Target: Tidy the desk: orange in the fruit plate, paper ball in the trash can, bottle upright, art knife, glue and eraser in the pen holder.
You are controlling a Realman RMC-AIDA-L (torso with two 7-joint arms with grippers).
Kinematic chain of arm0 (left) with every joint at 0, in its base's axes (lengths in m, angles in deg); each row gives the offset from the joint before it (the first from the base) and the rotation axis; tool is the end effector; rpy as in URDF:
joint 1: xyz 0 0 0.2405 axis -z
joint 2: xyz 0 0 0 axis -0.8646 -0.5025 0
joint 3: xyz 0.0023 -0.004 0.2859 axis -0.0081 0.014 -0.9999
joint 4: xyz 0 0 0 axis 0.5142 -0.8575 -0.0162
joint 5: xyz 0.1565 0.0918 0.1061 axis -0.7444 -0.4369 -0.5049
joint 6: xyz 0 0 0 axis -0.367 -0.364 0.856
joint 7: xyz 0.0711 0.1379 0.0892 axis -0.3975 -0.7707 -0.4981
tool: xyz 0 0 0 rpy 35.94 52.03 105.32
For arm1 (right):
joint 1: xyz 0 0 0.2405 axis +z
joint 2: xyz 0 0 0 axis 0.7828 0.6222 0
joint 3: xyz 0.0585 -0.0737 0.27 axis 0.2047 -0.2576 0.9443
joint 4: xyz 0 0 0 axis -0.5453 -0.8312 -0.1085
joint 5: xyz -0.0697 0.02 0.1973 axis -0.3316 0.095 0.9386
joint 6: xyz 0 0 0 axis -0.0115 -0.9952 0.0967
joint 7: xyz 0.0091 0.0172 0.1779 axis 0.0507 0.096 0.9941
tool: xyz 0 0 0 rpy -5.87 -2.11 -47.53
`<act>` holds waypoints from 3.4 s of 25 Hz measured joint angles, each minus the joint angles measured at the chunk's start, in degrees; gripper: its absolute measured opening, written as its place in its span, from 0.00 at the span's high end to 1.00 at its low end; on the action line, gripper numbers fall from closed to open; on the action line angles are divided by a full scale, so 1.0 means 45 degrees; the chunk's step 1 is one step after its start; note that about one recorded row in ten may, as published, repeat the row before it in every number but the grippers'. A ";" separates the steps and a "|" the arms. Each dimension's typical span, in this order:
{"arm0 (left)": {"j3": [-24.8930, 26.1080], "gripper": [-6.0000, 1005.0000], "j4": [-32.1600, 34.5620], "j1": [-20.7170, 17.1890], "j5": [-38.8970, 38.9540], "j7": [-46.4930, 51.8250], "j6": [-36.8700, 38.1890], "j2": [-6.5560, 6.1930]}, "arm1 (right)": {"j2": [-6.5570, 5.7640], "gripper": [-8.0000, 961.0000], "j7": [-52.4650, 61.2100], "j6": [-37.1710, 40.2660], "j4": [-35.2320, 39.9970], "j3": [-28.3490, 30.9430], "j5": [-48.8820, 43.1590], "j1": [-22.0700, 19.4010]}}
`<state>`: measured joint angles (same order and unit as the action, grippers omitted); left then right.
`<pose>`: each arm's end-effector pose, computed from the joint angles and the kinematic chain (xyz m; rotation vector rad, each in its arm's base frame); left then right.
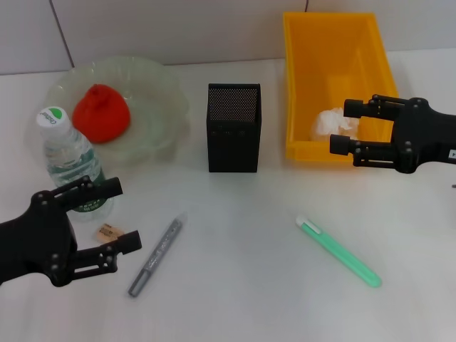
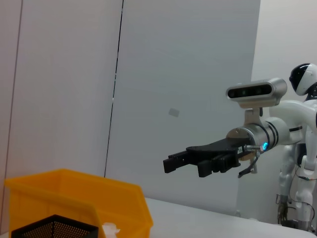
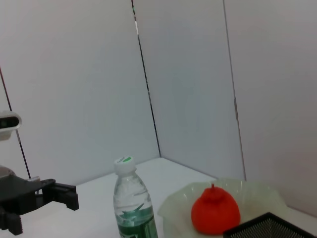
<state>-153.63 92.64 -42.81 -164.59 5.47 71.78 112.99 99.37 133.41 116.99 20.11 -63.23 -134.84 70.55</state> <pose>-0.2822 0.2796 -0.0151 -2.7015 -0.3213 -1.0661 0.2650 0.3337 0.0272 -2.5735 0.5084 0.8209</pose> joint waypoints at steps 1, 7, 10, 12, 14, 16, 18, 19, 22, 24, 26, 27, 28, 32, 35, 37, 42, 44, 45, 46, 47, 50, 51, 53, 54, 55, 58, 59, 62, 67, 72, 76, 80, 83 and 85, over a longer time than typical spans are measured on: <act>-0.0015 0.15 -0.0011 -0.0010 -0.0012 0.0002 -0.0020 0.0020 | -0.0003 0.20 0.0255 -0.0010 0.0135 0.0003 -0.0134 0.0038; 0.0051 0.16 -0.0011 -0.0007 -0.0164 -0.0047 -0.0114 0.0136 | -0.0017 0.20 0.2773 0.0078 0.1417 -0.0035 -0.2262 0.0624; 0.0036 0.16 -0.0012 0.0035 -0.0169 -0.0061 -0.0131 0.0148 | -0.0006 0.20 0.3326 0.0231 0.1743 -0.0107 -0.2927 0.0798; 0.0028 0.16 0.0012 0.0073 -0.0185 -0.0043 -0.0139 0.0152 | 0.0056 0.20 0.4156 0.0386 0.2236 -0.0147 -0.3826 0.1076; 0.0038 0.16 0.0027 0.0082 -0.0190 -0.0028 -0.0139 0.0154 | 0.0048 0.20 0.4396 0.0457 0.2318 -0.0156 -0.4029 0.1175; 0.0047 0.16 0.0035 0.0089 -0.0192 -0.0024 -0.0140 0.0155 | -0.0001 0.20 0.4836 0.0683 0.2495 -0.0172 -0.4442 0.1418; 0.0057 0.16 0.0051 0.0097 -0.0192 -0.0019 -0.0140 0.0159 | -0.0047 0.20 0.5148 0.1063 0.2718 -0.0175 -0.4873 0.1668; 0.0054 0.16 0.0056 0.0101 -0.0192 -0.0019 -0.0142 0.0163 | -0.0062 0.20 0.5378 0.1319 0.2982 -0.0170 -0.5147 0.1864; -0.0008 0.16 0.0058 0.0127 -0.0192 -0.0017 -0.0245 0.0217 | -0.0103 0.20 0.5740 0.1512 0.3372 -0.0167 -0.5584 0.2185; -0.0019 0.16 0.0058 0.0140 -0.0192 -0.0016 -0.0279 0.0231 | -0.0141 0.20 0.5939 0.1597 0.3463 -0.0173 -0.5833 0.2327; -0.0038 0.16 0.0058 0.0153 -0.0192 -0.0016 -0.0328 0.0255 | -0.0233 0.20 0.6307 0.1877 0.3572 -0.0203 -0.6434 0.2679; -0.0039 0.16 0.0058 0.0156 -0.0192 -0.0019 -0.0339 0.0267 | -0.0301 0.20 0.6695 0.2153 0.3574 -0.0292 -0.7199 0.3060; -0.0039 0.16 0.0058 0.0156 -0.0192 -0.0019 -0.0339 0.0267 | -0.0301 0.20 0.6695 0.2153 0.3574 -0.0292 -0.7199 0.3060; -0.0040 0.15 0.0058 0.0184 -0.0191 -0.0065 -0.0431 0.0291 | -0.0316 0.20 0.7202 0.2331 0.3622 -0.0903 -0.8763 0.3665; -0.0041 0.15 0.0034 0.0225 -0.0191 -0.0067 -0.0456 0.0292 | -0.0275 0.20 0.7400 0.2332 0.3706 -0.1109 -0.9303 0.3869; -0.0040 0.15 0.0021 0.0244 -0.0191 -0.0068 -0.0464 0.0292 | -0.0280 0.20 0.7824 0.2330 0.3731 -0.1446 -1.0105 0.4183; -0.0047 0.15 -0.0004 0.0328 -0.0191 -0.0072 -0.0546 0.0314 | -0.0302 0.20 0.8263 0.2392 0.3633 -0.2343 -1.1260 0.4644; -0.0047 0.15 -0.0004 0.0328 -0.0191 -0.0072 -0.0546 0.0314 | -0.0288 0.20 0.8364 0.2406 0.3639 -0.2552 -1.1388 0.4706; -0.0047 0.15 -0.0004 0.0328 -0.0191 -0.0072 -0.0546 0.0314 | -0.0264 0.20 0.8514 0.2414 0.3641 -0.2787 -1.1503 0.4754; -0.0176 0.15 -0.0019 0.0392 -0.0190 -0.0055 -0.0649 0.0325 | -0.0257 0.20 0.8618 0.2417 0.3641 -0.2999 -1.1573 0.4800; -0.0202 0.15 -0.0020 0.0410 -0.0212 -0.0056 -0.0659 0.0371 | -0.0244 0.20 0.8702 0.2419 0.3629 -0.3184 -1.1628 0.4844; -0.0202 0.15 -0.0020 0.0410 -0.0212 -0.0056 -0.0659 0.0371 | -0.0144 0.20 0.8827 0.2346 0.3601 -0.3444 -1.1870 0.4958; -0.0132 0.15 -0.0020 0.0418 -0.0459 -0.0066 -0.0688 0.0443 | -0.0116 0.20 0.8856 0.2333 0.3577 -0.3486 -1.1928 0.5004; -0.0106 0.15 -0.0003 0.0418 -0.0615 -0.0054 -0.0733 0.0471 | -0.0093 0.20 0.8903 0.2374 0.3482 -0.3600 -1.1996 0.5138; -0.0106 0.15 -0.0003 0.0418 -0.0615 -0.0054 -0.0733 0.0471 | -0.0091 0.20 0.8942 0.2448 0.3375 -0.3662 -1.2078 0.5254; -0.0108 0.15 0.0008 0.0427 -0.0678 -0.0074 -0.0760 0.0492 | -0.0079 0.20 0.9023 0.2546 0.3158 -0.3748 -1.2321 0.5490; -0.0103 0.15 0.0017 0.0430 -0.0682 -0.0098 -0.0770 0.0504 | -0.0009 0.20 0.9119 0.2603 0.2862 -0.3821 -1.2691 0.5785; -0.0102 0.15 0.0018 0.0430 -0.0683 -0.0101 -0.0771 0.0504 | 0.0030 0.20 0.9180 0.2621 0.2711 -0.3865 -1.2797 0.5901; -0.0107 0.15 0.0020 0.0451 -0.0688 -0.0132 -0.0776 0.0541 | 0.0066 0.20 0.9698 0.2517 0.1778 -0.4077 -1.2968 0.6444; -0.0102 0.15 0.0018 0.0456 -0.0698 -0.0154 -0.0776 0.0582 | 0.0060 0.20 1.0224 0.2162 0.0978 -0.4167 -1.3106 0.6978; -0.0098 0.15 0.0029 0.0448 -0.0701 -0.0157 -0.0776 0.0586 | 0.0074 0.20 1.1003 0.1708 0.0778 -0.4702 -1.3205 0.7106; -0.0098 0.15 0.0024 0.0443 -0.0700 -0.0171 -0.0777 0.0573 | 0.0090 0.20 1.1277 0.1641 0.0768 -0.4918 -1.3231 0.7134; -0.0101 0.15 0.0018 0.0448 -0.0700 -0.0173 -0.0785 0.0569 | 0.0121 0.20 1.1645 0.1386 0.0742 -0.5038 -1.3191 0.7157; -0.0101 0.15 0.0012 0.0447 -0.0700 -0.0175 -0.0787 0.0567 | 0.0129 0.20 1.2029 0.1047 0.0430 -0.5145 -1.3184 0.7305; -0.0100 0.15 0.0022 0.0427 -0.0699 -0.0189 -0.0794 0.0564 | 0.0134 0.20 1.2313 0.0902 -0.0008 -0.5182 -1.3171 0.7520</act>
<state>-154.08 92.74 -40.89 -167.73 4.62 68.21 115.53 99.97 188.82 121.05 20.07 -86.55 -194.11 104.39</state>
